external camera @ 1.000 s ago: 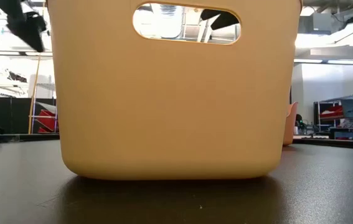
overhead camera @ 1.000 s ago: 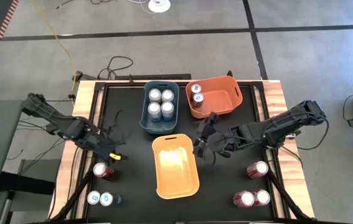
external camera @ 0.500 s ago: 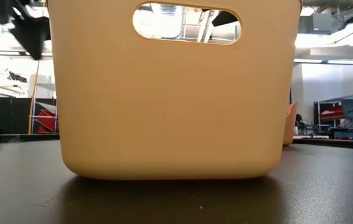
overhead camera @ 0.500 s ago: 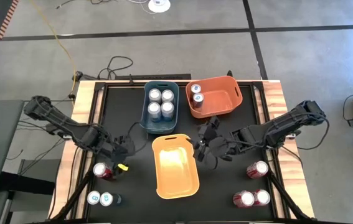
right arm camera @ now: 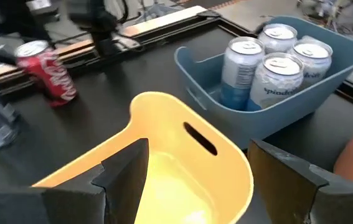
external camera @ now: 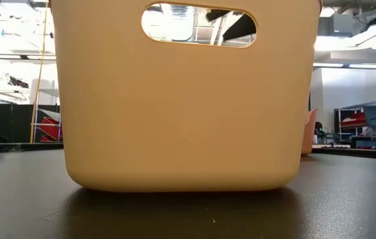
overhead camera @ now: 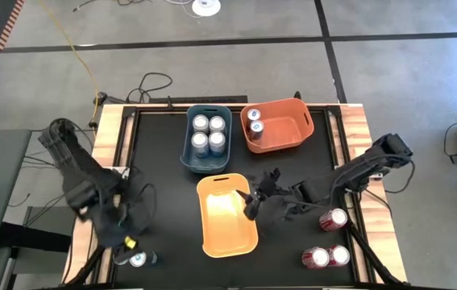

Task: Sort soda cans
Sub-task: Put the left blue soda can into the orange bin

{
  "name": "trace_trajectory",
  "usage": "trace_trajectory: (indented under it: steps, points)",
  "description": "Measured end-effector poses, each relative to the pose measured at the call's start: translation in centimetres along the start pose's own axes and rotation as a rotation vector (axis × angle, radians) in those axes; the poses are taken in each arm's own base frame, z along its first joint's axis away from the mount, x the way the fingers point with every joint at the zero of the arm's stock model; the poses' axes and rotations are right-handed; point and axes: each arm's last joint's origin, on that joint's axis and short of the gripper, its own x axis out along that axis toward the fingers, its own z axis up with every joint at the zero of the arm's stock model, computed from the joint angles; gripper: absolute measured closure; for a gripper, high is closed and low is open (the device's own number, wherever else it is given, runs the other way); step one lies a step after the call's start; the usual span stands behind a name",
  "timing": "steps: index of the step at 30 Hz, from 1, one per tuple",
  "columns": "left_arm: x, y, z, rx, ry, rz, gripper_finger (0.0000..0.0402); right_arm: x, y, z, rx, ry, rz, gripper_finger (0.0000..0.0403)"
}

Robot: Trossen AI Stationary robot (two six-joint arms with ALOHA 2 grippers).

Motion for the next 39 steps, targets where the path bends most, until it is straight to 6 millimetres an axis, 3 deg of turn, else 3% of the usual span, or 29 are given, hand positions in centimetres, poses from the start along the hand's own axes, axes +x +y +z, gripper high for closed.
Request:
trace_trajectory:
  steps: [8, 15, 22, 29, 39]
  points:
    - [3.7, -2.4, -4.3, 0.048, 0.08, 0.179, 0.0115, 1.1, 1.0, -0.1, 0.083, -0.047, 0.033, 0.0112]
    - [6.4, -2.8, -5.7, 0.115, 0.116, 0.273, 0.0062, 1.1, 1.2, 0.3, 0.124, -0.076, 0.054, 0.0112]
    - [6.5, -2.8, -5.7, 0.123, 0.167, 0.274, 0.0017, 0.8, 1.4, 0.2, 0.146, -0.074, 0.065, 0.0112]
    - [6.1, -1.6, -5.5, 0.083, 0.196, 0.405, 0.0015, 0.8, 1.4, 0.2, 0.149, -0.074, 0.066, 0.0112]
    - [6.3, -2.1, -5.4, 0.164, 0.18, 0.337, 0.0015, 0.8, 1.4, 0.2, 0.145, -0.069, 0.067, 0.0112]
